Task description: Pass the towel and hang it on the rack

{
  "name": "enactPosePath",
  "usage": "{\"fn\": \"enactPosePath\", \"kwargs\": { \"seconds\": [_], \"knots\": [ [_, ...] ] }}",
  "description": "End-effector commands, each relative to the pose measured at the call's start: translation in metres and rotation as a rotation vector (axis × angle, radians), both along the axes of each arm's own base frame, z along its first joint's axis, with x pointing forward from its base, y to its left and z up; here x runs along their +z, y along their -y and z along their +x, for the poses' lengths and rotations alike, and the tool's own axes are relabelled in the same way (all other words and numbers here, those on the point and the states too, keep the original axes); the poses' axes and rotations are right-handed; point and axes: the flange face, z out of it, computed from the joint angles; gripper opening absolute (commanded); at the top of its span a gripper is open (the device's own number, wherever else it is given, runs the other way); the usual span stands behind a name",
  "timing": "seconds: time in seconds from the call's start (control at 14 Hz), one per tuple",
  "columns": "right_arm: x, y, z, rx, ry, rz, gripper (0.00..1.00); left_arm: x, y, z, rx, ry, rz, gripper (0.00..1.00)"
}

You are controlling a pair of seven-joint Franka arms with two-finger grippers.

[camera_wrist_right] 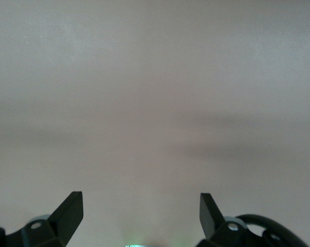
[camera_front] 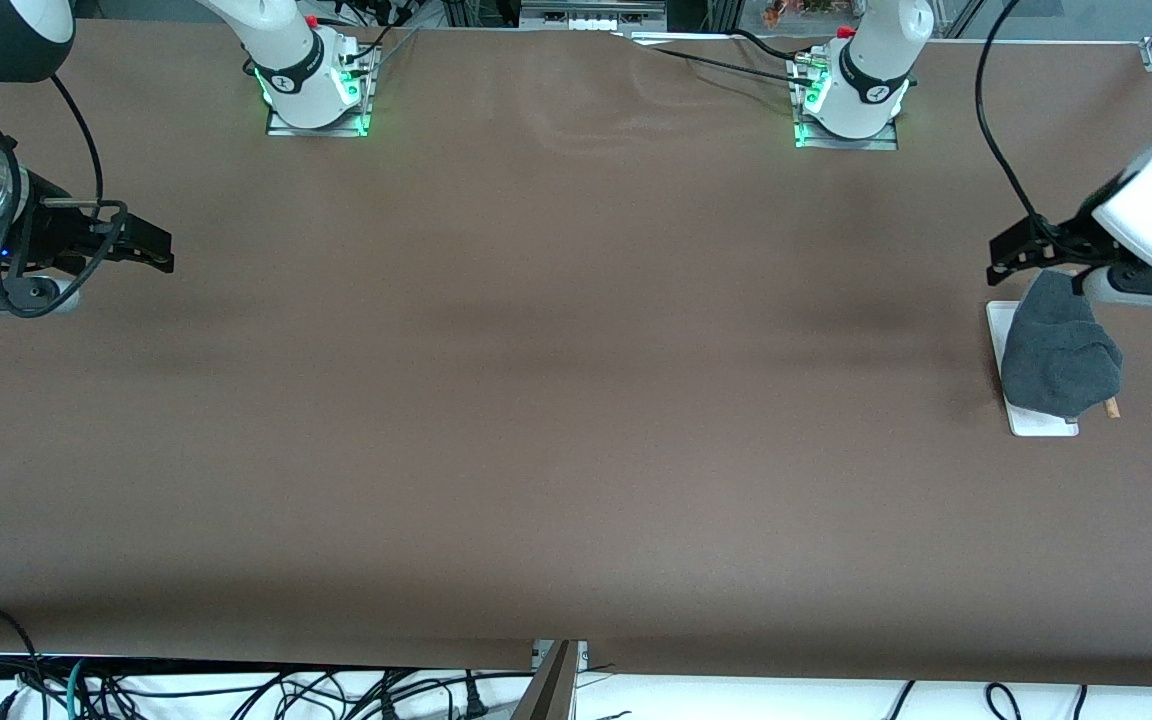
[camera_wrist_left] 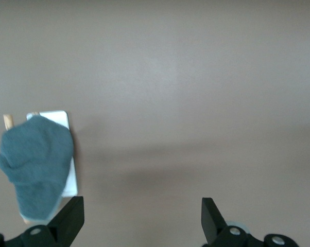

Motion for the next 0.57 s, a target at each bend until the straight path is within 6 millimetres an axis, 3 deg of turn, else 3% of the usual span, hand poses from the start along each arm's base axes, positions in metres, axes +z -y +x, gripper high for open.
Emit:
{"fn": "enactPosePath", "kwargs": {
  "seconds": [0.0, 0.5],
  "knots": [
    [0.0039, 0.0004, -0.007, -0.011, 0.004, 0.019, 1.0, 0.0001, 0.0039, -0.0124, 0.017, -0.003, -0.008, 1.0],
    [0.0053, 0.0004, -0.0069, -0.011, 0.007, 0.019, 1.0, -0.0006, 0.0032, -0.0123, 0.005, -0.02, -0.009, 1.0]
  ]
}}
